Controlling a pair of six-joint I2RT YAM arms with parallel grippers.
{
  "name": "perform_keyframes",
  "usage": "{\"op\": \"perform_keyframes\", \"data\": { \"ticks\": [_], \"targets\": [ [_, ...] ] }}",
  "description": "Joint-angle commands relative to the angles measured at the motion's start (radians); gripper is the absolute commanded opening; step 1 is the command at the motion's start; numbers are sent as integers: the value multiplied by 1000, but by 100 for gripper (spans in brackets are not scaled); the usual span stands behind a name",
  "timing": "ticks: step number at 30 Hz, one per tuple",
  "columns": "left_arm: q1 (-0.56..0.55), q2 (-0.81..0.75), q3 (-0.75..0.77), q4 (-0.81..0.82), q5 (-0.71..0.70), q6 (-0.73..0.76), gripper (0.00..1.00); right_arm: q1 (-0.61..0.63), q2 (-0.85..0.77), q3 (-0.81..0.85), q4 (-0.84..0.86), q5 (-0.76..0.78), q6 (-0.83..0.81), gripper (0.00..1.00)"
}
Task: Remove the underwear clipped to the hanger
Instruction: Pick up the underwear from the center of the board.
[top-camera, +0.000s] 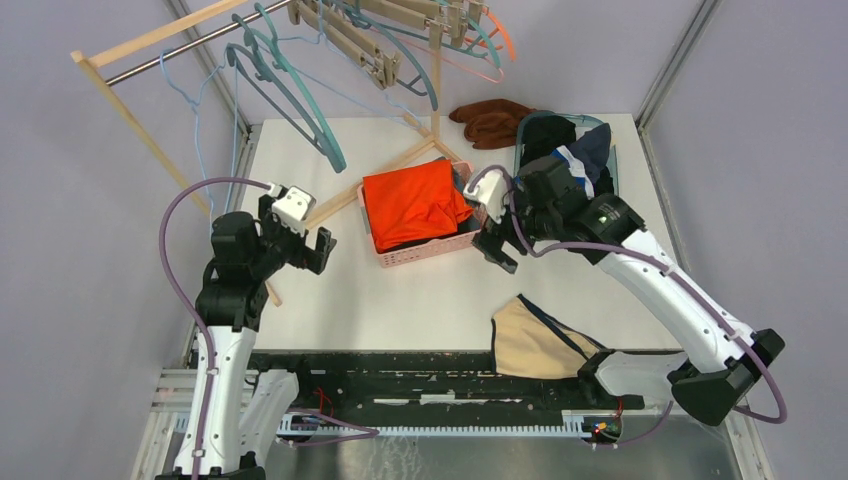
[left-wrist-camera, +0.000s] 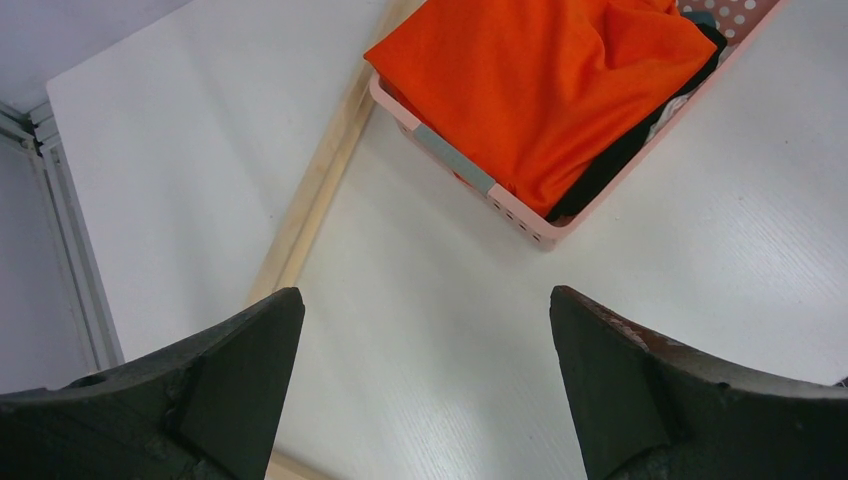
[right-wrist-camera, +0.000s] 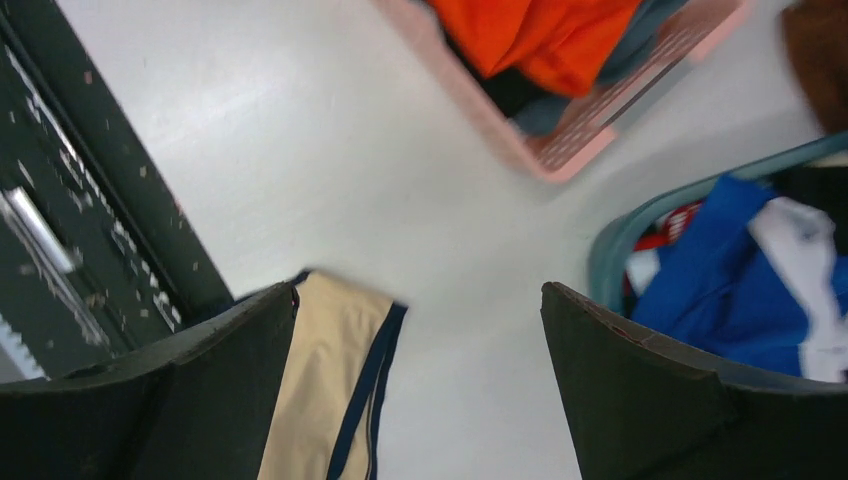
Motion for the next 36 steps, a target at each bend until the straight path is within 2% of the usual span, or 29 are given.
{"op": "perform_keyframes", "data": {
  "ticks": [1,8,18,31,36],
  "targets": [
    [7,-12,-13,66,3,-39,99,-25,-30,-192,-60,-83,-80,100],
    [9,-4,-10,48,2,-41,99,-25,-19,-456,-30,-110,-186,100],
    [9,-2,-11,19,41,-21,99,-26,148,-649,61,-19,-244,96],
    [8,-12,-17,14,56,-13,99,-25,229,-690,136,18,-230,85],
    [9,-16,-19,10,56,-8,99,-23,261,-670,134,9,-229,70]
  ]
}}
